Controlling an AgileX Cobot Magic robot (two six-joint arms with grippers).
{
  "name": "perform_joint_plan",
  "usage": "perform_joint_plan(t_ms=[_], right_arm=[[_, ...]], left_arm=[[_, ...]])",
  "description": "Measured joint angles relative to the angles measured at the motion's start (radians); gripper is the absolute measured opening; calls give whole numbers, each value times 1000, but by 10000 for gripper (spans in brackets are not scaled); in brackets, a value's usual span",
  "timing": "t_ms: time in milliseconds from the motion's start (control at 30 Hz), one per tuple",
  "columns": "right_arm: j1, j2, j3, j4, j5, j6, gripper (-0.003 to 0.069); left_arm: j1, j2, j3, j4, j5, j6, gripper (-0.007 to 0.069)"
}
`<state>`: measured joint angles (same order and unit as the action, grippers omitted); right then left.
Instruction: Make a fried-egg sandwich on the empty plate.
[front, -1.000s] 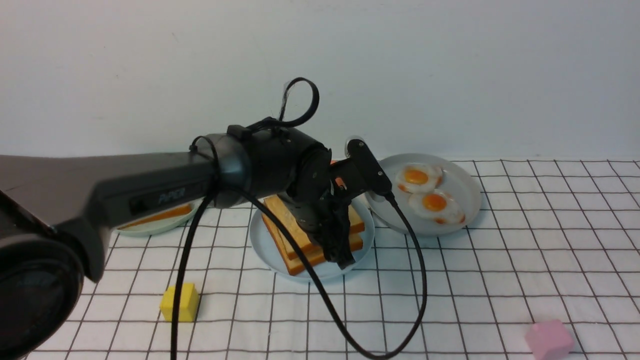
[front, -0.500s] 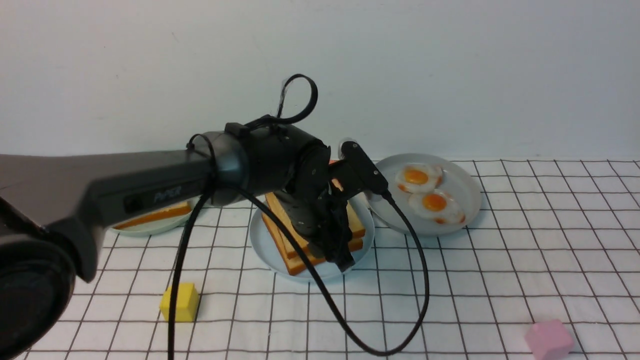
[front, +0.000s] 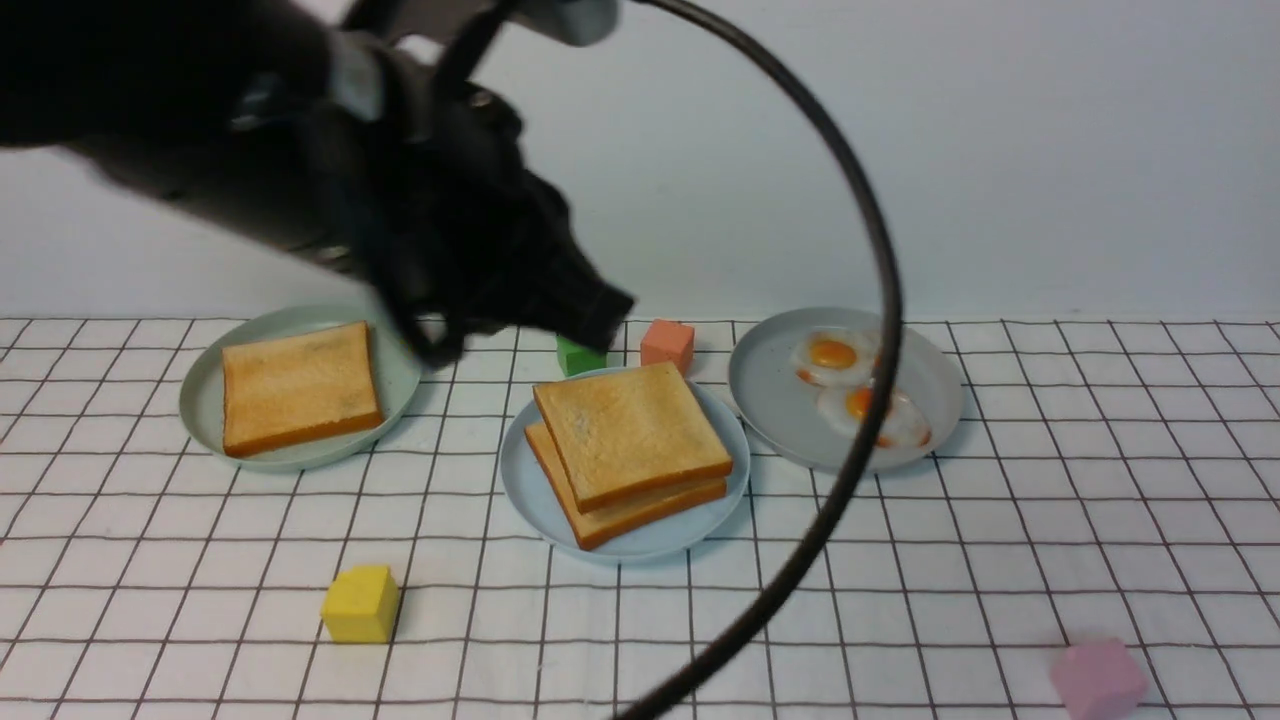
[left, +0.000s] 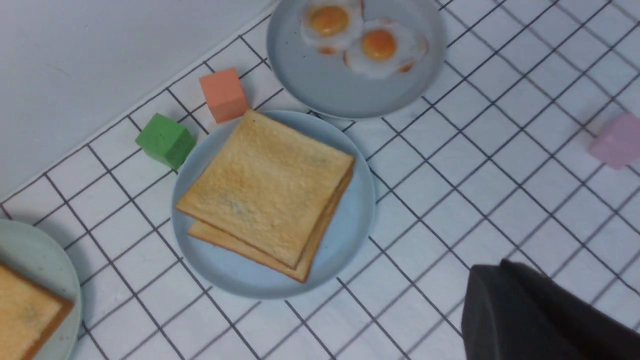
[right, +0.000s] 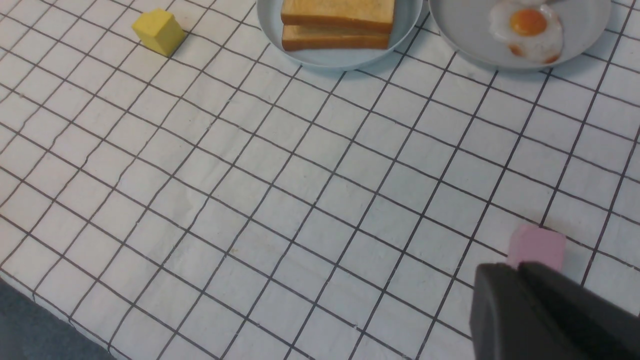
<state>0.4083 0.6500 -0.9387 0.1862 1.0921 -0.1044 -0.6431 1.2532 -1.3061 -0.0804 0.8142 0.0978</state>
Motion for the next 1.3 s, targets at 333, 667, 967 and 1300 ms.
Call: perform_joint_plan(t_ms=[333, 667, 967, 1300], right_arm=[[0, -34, 0, -13, -11, 21, 66], [0, -35, 0, 10, -27, 49, 67], [0, -35, 0, 13, 42, 76, 78], [-8, -35, 0, 13, 72, 76, 92]], left_arm=[[0, -599, 667, -67, -459, -1, -13], [0, -923, 1011, -190, -761, 59, -13], [0, -927, 1131, -195, -749, 89, -13], [0, -927, 1159, -195, -667, 90, -13]])
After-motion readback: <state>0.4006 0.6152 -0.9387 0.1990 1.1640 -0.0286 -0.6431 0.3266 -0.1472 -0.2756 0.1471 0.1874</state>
